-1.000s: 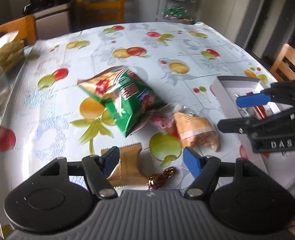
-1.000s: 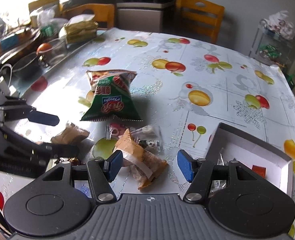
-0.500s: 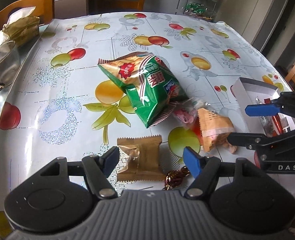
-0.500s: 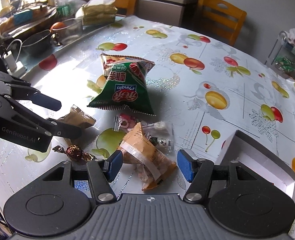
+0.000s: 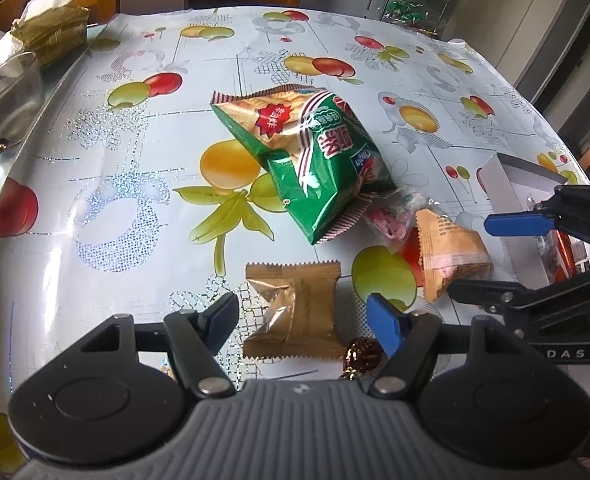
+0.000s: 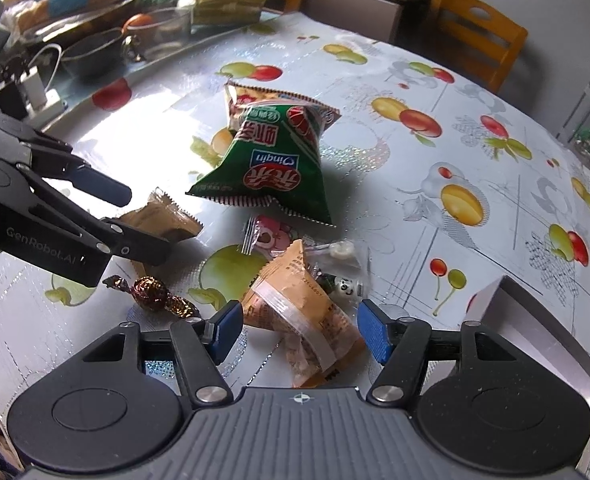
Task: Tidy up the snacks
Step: 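Move right tool to the tan taped bread bag while left tool reaches the gold-wrapped pastry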
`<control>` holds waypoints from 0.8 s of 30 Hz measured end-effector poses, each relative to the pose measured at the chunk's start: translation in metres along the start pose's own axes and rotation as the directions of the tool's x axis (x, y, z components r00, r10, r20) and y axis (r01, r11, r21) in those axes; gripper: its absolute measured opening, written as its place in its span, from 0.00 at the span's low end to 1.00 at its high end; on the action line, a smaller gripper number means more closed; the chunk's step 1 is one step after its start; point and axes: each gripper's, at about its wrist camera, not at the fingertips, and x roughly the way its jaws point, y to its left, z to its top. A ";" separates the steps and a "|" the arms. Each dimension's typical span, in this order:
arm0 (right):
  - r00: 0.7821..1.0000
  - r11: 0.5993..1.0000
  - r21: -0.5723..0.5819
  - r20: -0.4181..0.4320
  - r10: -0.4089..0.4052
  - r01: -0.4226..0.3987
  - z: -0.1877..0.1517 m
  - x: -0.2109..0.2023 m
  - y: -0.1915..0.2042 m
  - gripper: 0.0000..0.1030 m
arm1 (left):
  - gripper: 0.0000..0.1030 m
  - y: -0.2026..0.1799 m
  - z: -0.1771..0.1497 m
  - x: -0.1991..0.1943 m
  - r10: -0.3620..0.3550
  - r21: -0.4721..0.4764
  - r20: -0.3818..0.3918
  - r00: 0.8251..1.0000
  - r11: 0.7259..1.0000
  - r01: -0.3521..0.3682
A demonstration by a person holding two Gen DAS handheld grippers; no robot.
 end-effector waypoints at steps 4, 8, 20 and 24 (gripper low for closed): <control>1.000 1.000 -0.023 -0.016 0.004 -0.004 0.003 0.009 0.003 0.62 | 0.68 -0.001 0.000 0.006 -0.006 0.007 -0.014 1.000 1.000 0.006; 1.000 0.999 -0.043 -0.029 0.005 -0.006 0.004 0.016 0.005 0.63 | 0.68 -0.001 0.001 0.011 -0.005 0.012 -0.023 1.000 1.000 0.005; 0.999 0.999 -0.054 -0.052 0.007 -0.010 0.006 0.021 0.007 0.64 | 0.68 -0.001 0.005 0.022 -0.013 0.025 -0.032 0.999 1.000 0.013; 0.998 0.998 -0.057 -0.066 0.007 -0.011 0.007 0.019 0.008 0.64 | 0.68 -0.001 0.005 0.024 -0.014 0.034 -0.023 1.000 0.999 0.015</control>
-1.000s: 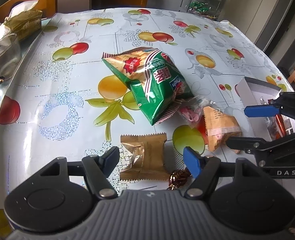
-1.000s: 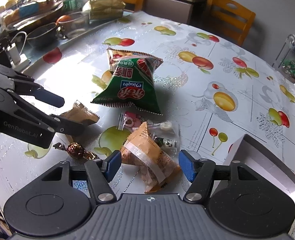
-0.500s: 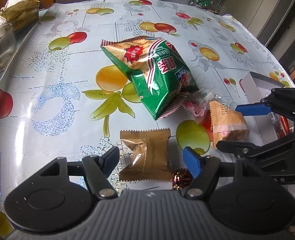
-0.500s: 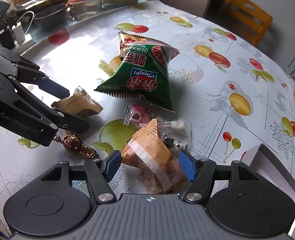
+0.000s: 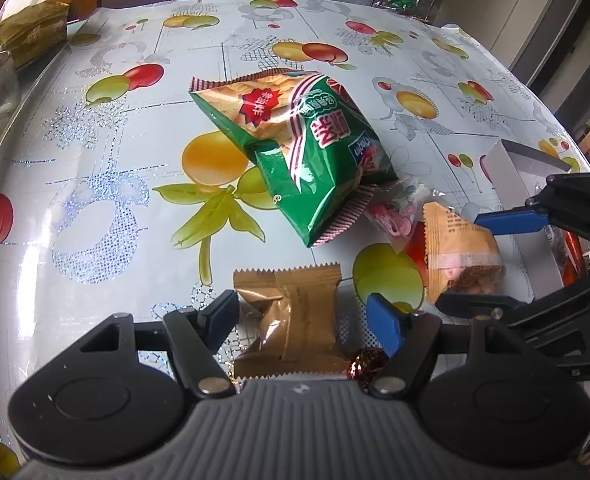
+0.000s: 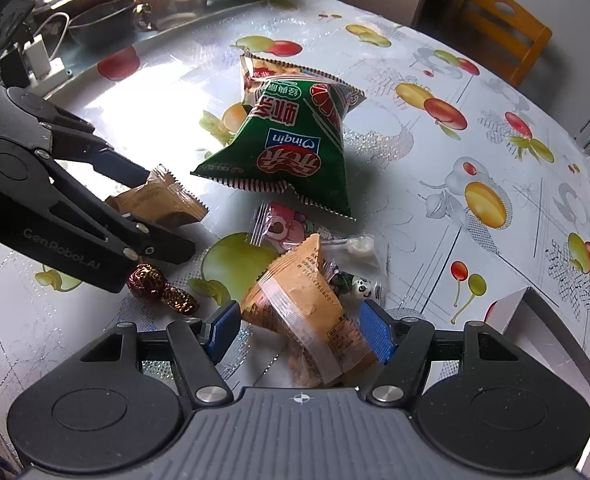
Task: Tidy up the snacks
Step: 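Move right tool to the tan taped bread bag while left tool reaches the gold-wrapped pastry, then close right tool on the bread bag while left tool closes on the gold pastry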
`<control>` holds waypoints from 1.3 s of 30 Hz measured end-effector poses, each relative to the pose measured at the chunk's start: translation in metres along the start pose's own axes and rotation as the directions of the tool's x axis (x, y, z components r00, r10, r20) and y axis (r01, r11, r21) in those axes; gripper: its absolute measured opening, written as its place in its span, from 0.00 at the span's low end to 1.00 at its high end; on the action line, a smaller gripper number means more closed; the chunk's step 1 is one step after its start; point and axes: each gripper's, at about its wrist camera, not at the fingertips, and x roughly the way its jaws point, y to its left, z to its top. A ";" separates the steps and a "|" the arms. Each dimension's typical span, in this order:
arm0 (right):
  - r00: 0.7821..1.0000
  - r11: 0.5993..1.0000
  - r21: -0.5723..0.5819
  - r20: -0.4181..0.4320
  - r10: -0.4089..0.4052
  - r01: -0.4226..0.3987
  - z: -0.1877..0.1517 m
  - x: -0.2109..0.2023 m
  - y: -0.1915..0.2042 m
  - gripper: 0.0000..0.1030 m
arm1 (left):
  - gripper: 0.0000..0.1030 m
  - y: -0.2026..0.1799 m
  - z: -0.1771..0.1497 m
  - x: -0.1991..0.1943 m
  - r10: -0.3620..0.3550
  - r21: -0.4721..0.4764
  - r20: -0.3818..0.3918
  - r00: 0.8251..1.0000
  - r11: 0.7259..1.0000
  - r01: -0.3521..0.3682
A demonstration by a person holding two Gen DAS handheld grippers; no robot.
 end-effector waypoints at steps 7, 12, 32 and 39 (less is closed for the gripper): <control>1.000 1.000 -0.015 -0.015 0.000 0.000 -0.001 0.001 0.002 0.64 | 0.70 -0.003 -0.003 0.000 0.000 0.027 0.010 1.000 1.000 0.000; 1.000 1.000 -0.021 -0.020 -0.003 0.003 0.000 0.004 0.003 0.56 | 0.70 -0.005 -0.008 -0.002 -0.003 0.048 0.020 1.000 0.999 0.002; 1.000 1.000 0.005 -0.010 -0.006 0.006 0.000 0.004 0.001 0.40 | 0.43 -0.003 -0.011 -0.007 -0.006 0.069 0.038 0.999 0.998 0.003; 1.000 0.999 0.047 0.008 -0.003 0.002 -0.002 0.001 -0.001 0.38 | 0.38 -0.003 -0.014 -0.010 -0.018 0.082 0.036 0.999 0.997 0.015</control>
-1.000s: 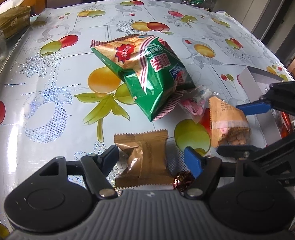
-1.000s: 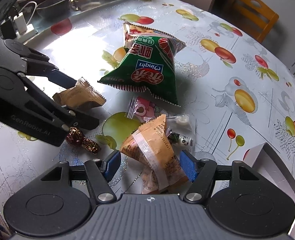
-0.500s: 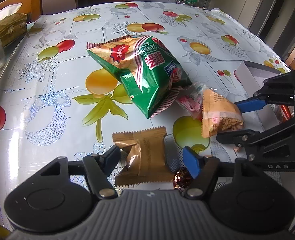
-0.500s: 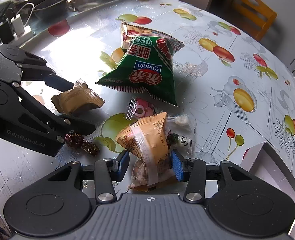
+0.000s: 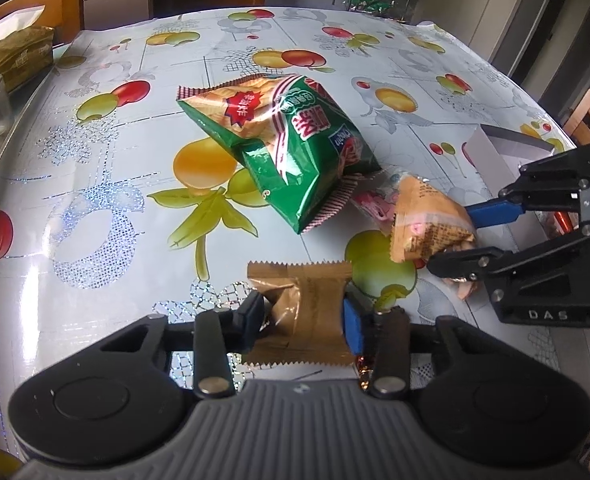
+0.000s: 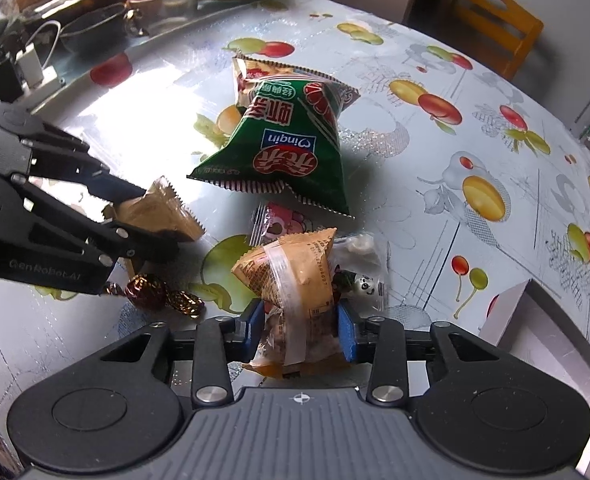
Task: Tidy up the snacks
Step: 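Close right tool on the bread bag while left tool closes on the gold pastry, then lift and carry the bread bag and gold pastry over the white tray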
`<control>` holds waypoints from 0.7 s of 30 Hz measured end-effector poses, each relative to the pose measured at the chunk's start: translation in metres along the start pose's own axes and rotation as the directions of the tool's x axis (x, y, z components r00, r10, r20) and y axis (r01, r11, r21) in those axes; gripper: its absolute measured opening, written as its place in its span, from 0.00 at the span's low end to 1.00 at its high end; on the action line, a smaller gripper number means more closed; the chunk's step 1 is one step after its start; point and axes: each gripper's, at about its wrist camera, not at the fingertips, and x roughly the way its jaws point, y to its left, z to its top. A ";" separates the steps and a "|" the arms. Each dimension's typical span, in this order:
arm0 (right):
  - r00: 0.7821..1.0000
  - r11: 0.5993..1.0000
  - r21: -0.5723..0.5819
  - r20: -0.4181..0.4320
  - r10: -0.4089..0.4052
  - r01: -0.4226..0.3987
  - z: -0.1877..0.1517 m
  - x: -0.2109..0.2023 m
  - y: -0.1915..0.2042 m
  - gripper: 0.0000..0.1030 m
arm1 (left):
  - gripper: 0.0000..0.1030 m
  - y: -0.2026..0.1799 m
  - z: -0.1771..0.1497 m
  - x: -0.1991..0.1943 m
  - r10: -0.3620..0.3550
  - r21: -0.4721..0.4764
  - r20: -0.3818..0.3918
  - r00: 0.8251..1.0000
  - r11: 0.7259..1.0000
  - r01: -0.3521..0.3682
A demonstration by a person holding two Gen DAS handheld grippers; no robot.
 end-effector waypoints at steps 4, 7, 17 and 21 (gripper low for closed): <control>1.000 1.000 0.020 0.007 0.001 -0.001 -0.002 -0.003 -0.001 0.34 | 0.37 -0.002 -0.002 -0.002 0.005 0.011 0.000 1.000 1.000 -0.005; 1.000 0.999 0.035 0.012 -0.001 0.001 -0.003 -0.005 -0.002 0.33 | 0.37 -0.004 -0.002 -0.006 0.007 0.023 0.009 1.000 1.000 -0.007; 0.999 0.998 0.068 0.041 -0.007 0.004 -0.008 -0.017 -0.001 0.31 | 0.37 -0.013 -0.001 -0.022 0.003 0.052 0.049 0.999 0.999 -0.005; 0.998 0.996 0.091 0.059 -0.007 0.002 -0.010 -0.025 -0.002 0.31 | 0.37 -0.016 0.000 -0.027 -0.002 0.056 0.065 0.998 0.998 -0.002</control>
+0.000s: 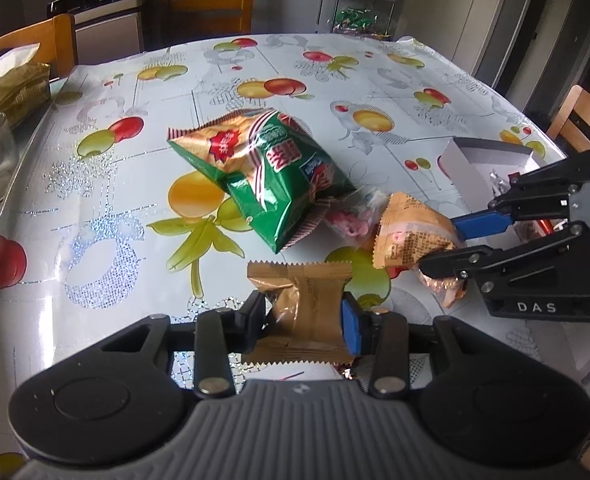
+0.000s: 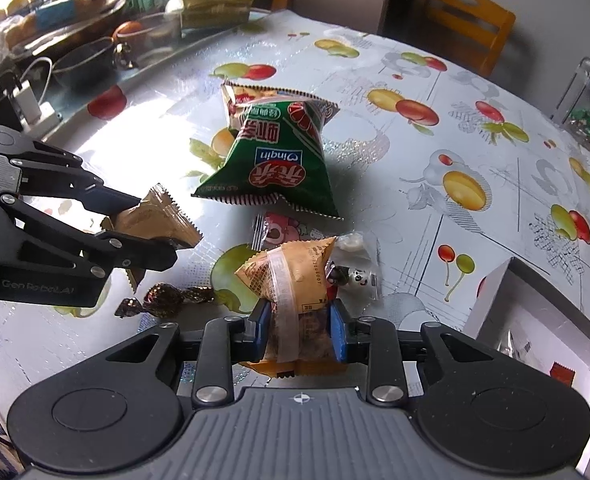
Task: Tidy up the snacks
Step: 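Lift and carry the bread bag and gold pastry over the white tray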
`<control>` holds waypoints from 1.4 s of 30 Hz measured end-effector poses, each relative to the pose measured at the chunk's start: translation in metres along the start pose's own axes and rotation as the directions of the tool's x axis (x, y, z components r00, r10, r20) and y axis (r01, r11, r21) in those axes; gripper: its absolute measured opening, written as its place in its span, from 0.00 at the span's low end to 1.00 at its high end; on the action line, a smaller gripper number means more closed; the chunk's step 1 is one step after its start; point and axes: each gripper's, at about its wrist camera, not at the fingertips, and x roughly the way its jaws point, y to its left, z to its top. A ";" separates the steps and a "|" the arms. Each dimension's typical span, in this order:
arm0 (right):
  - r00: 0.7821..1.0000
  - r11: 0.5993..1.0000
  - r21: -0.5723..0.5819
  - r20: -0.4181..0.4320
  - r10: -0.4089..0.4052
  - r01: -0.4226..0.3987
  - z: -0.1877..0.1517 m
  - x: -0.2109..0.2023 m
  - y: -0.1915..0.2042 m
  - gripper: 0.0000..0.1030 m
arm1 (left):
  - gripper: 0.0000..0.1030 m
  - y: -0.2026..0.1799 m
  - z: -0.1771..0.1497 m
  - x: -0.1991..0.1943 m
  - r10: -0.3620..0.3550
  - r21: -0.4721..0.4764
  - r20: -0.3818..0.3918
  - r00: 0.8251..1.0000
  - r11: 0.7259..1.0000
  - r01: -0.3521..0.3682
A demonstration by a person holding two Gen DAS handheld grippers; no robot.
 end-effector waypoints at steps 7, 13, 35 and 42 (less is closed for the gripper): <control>1.000 1.000 0.029 0.024 -0.007 0.007 -0.006 -0.012 0.001 0.31 | 0.37 -0.009 -0.001 -0.009 -0.009 0.018 0.017 1.000 1.000 0.009; 0.999 0.998 0.061 0.045 -0.010 0.007 -0.011 -0.024 0.001 0.30 | 0.37 -0.013 0.000 -0.015 -0.006 0.018 0.031 1.000 1.000 0.006; 0.991 0.981 0.183 0.107 -0.083 0.063 -0.027 -0.065 -0.019 0.30 | 0.37 -0.041 0.020 -0.013 -0.056 0.071 0.051 0.997 0.996 0.052; 0.987 0.972 0.219 0.111 -0.114 0.088 -0.033 -0.073 -0.029 0.30 | 0.37 -0.055 0.027 -0.010 -0.083 0.109 0.053 0.995 0.991 0.077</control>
